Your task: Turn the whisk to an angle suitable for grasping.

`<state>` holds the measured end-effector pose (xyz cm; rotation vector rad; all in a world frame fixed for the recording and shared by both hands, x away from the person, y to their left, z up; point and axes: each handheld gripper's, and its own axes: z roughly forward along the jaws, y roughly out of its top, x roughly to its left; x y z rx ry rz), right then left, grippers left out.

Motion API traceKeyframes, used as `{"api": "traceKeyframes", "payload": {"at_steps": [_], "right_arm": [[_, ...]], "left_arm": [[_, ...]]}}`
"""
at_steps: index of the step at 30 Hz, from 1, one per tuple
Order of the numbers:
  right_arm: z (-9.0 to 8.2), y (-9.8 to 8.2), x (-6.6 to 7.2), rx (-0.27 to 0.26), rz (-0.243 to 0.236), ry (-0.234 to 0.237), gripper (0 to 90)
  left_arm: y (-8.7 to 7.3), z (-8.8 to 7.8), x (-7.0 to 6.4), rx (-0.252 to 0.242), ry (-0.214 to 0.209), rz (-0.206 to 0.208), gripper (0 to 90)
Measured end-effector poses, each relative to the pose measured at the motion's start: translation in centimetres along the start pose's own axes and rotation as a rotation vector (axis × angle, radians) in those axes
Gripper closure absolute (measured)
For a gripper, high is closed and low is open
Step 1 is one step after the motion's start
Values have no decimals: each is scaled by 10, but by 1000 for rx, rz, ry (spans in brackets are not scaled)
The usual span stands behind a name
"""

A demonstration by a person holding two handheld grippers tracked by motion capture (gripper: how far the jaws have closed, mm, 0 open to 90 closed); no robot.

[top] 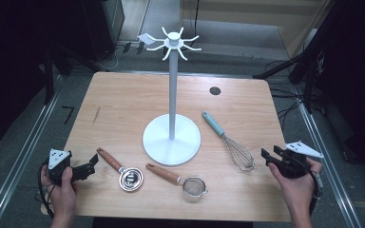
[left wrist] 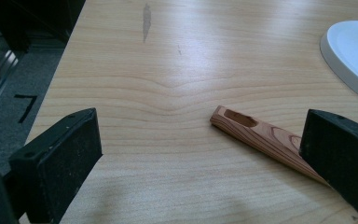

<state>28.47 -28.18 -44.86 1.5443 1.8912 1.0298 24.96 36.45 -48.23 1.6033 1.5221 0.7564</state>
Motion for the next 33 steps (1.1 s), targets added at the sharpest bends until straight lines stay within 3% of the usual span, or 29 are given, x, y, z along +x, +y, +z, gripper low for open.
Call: {"api": "traceKeyframes", "payload": {"at_steps": [5,13,29,33], "right_arm": [[6,22,11,58,-78,32,486],[22,49,26,172,-160,71,502],[61,80,47,317,-242,130,527],[69,85,53,347,-245,136,528]], "left_arm": [[0,1,1,1,-6,-3,0],[0,0,1,5,-7,-3,0],[0,1,1,5,-8,-9,0],[0,1,1,4,-10,-10,0]]}}
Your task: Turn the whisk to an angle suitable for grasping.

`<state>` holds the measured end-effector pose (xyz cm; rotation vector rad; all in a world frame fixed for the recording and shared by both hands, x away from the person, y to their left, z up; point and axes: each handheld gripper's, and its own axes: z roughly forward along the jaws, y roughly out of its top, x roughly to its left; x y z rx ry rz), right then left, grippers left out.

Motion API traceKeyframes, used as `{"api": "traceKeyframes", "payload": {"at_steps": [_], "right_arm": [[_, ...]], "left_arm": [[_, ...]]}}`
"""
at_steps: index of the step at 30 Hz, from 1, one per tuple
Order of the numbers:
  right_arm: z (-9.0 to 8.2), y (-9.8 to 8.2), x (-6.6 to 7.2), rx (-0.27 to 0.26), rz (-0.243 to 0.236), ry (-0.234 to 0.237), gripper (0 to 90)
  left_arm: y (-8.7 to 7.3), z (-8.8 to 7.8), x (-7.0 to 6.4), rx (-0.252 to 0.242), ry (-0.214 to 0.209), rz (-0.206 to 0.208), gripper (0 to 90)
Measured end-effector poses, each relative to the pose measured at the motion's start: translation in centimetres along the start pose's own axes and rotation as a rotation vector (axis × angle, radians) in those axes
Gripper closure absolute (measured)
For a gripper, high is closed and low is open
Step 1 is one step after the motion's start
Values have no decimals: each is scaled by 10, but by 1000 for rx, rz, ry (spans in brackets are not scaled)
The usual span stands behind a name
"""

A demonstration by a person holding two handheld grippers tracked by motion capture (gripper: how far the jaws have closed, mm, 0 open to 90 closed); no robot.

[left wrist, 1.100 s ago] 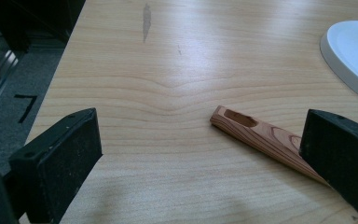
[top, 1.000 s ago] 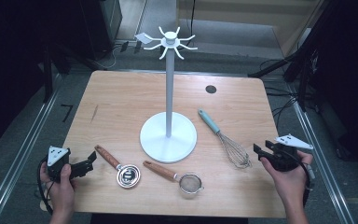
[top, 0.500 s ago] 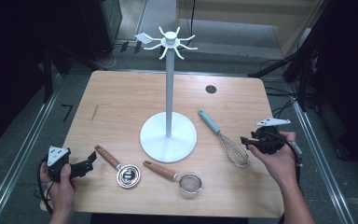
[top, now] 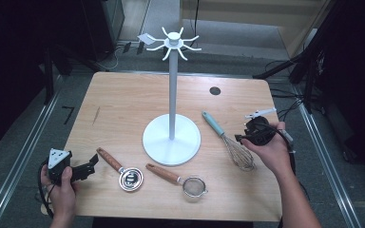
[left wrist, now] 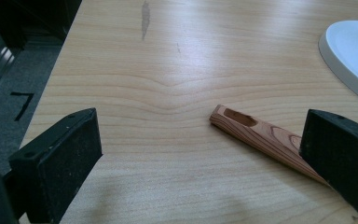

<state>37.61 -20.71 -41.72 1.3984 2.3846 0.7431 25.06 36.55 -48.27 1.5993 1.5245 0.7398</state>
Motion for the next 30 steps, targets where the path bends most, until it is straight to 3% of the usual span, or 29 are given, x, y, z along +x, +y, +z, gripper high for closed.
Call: {"api": "traceKeyframes", "payload": {"at_steps": [14,30], "right_arm": [[19,26,9,90,-49,7,530],[34,46,11,167,-42,25,538]], "left_arm": [[0,-1,-1,-3,6,9,0],[0,0,-1,-1,7,12,0]]}}
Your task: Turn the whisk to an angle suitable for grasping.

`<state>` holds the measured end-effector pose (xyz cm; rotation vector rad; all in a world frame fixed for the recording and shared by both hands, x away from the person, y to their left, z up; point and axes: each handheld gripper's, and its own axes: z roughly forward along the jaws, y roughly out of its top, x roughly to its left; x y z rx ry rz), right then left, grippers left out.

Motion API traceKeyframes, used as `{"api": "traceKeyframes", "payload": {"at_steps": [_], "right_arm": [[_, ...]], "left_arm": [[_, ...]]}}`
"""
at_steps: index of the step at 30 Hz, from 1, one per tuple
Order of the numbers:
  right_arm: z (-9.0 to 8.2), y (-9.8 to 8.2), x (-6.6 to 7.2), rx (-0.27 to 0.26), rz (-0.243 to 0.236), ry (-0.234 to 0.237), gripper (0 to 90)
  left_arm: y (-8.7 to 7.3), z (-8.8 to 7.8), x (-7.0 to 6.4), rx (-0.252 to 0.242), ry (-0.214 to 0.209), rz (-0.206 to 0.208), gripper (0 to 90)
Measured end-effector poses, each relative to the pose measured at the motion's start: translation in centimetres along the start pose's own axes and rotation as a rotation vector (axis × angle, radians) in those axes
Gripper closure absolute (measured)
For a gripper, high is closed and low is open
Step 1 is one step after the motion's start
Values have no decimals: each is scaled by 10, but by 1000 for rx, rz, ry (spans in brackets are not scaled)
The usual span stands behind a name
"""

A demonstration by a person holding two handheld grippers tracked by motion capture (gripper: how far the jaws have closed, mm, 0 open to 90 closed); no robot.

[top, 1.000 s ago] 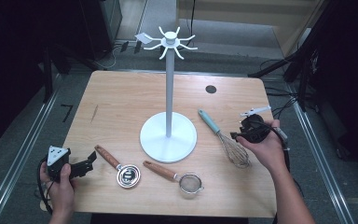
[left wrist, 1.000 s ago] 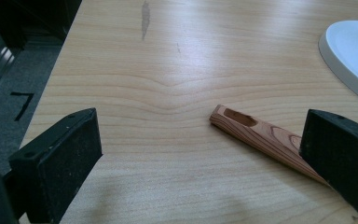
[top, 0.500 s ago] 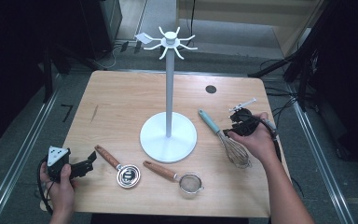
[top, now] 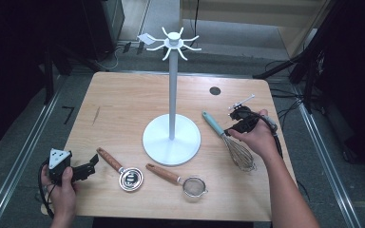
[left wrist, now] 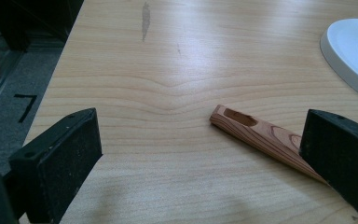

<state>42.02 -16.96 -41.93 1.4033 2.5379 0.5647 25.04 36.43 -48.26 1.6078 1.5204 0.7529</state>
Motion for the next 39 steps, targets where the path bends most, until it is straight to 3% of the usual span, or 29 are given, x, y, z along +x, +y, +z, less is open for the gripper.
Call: {"api": "traceKeyframes", "payload": {"at_steps": [13,20,39], "right_arm": [[22,16,3,70,15,22,588],[36,19,-1,126,51,35,610],[57,25,3,152,96,71,644]], "left_arm": [[0,0,1,3,-5,-6,0],[0,0,1,3,-6,-7,0],[0,0,1,3,-6,-6,0]]}}
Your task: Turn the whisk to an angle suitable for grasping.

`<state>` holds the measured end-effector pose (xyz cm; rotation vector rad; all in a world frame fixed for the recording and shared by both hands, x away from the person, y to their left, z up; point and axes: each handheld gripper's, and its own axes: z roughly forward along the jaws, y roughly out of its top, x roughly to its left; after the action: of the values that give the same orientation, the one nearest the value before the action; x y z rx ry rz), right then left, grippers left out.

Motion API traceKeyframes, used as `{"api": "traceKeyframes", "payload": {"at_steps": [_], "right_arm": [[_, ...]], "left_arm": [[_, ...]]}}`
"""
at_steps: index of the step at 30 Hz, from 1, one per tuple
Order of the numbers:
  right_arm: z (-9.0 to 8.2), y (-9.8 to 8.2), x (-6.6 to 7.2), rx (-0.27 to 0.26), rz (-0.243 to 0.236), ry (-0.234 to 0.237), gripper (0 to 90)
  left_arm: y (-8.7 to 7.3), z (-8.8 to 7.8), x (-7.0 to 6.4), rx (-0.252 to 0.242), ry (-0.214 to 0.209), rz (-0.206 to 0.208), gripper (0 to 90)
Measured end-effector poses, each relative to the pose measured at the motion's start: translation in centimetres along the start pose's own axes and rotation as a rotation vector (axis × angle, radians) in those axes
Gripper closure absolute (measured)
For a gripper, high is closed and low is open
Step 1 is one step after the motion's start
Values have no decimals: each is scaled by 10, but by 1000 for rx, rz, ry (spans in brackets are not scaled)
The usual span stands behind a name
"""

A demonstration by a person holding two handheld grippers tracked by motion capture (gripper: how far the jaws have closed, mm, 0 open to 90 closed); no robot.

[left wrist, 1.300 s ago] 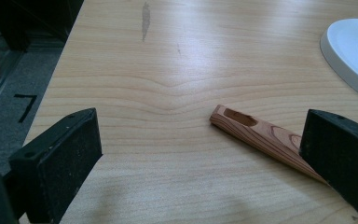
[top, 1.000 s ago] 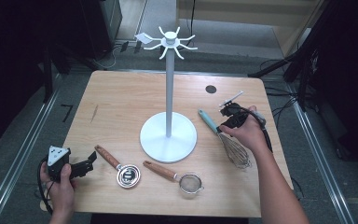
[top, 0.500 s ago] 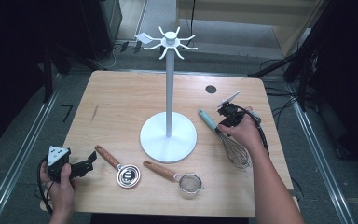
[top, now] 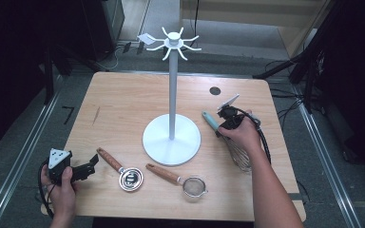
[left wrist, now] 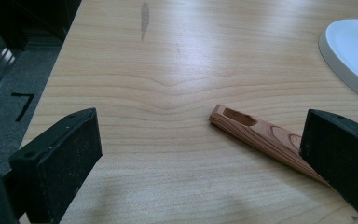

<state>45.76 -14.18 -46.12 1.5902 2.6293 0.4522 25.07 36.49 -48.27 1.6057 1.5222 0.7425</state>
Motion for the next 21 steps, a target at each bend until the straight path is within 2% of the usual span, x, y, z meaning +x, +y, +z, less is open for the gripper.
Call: {"api": "traceKeyframes", "payload": {"at_steps": [13,21], "right_arm": [[4,4,0,-4,18,-3,661],[5,5,1,-4,13,-15,669]], "left_arm": [[0,0,0,0,0,-1,0],[0,0,0,0,-1,1,0]]}}
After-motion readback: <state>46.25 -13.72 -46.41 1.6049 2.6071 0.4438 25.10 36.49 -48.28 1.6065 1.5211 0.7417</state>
